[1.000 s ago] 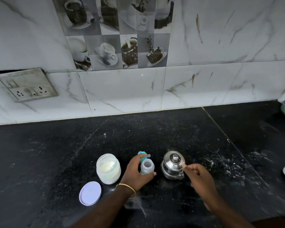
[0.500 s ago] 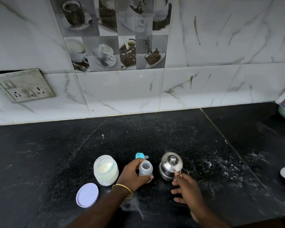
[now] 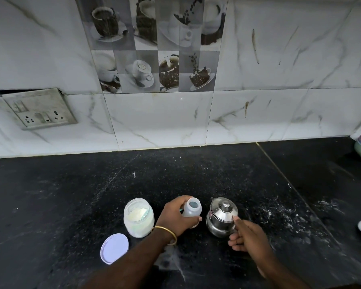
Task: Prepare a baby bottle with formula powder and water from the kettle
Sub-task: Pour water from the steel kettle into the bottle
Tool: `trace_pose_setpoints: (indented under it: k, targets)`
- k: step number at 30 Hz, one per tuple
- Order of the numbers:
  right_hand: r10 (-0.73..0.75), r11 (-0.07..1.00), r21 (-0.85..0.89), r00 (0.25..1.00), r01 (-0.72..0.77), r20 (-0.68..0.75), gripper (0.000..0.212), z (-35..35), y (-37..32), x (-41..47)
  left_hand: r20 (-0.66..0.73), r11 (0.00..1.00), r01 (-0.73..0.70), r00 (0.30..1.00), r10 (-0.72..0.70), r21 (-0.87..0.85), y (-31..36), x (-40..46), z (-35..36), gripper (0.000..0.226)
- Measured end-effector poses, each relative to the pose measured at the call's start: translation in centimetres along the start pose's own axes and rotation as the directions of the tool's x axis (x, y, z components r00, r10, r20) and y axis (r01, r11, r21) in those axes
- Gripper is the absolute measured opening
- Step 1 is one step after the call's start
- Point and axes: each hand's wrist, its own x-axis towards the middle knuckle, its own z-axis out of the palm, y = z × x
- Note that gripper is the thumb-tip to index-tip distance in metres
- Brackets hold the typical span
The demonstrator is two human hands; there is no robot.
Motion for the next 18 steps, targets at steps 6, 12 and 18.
trace_pose_setpoints:
  k: [6, 12, 18]
  targets:
    - [-0.039, 0.984, -0.168, 0.990, 0.061, 0.135, 0.052, -1.5, -2.5, -0.2, -0.019, 1.000, -0.002, 1.000, 0.001, -0.019, -0.1, 0.3, -0.4, 0.049]
    - [-0.074, 0.958, -0.253, 0.971, 0.133, 0.229, 0.056, -1.7, -5.2, -0.8, -0.012, 1.000, -0.022, 1.000, 0.021, -0.021, -0.1, -0.1, -0.9, 0.050]
    - [-0.096, 0.907, -0.376, 0.964, 0.187, 0.248, 0.053, -1.7, -7.7, -0.8, 0.005, 0.999, -0.044, 0.999, 0.044, 0.023, -0.2, -0.2, -1.0, 0.053]
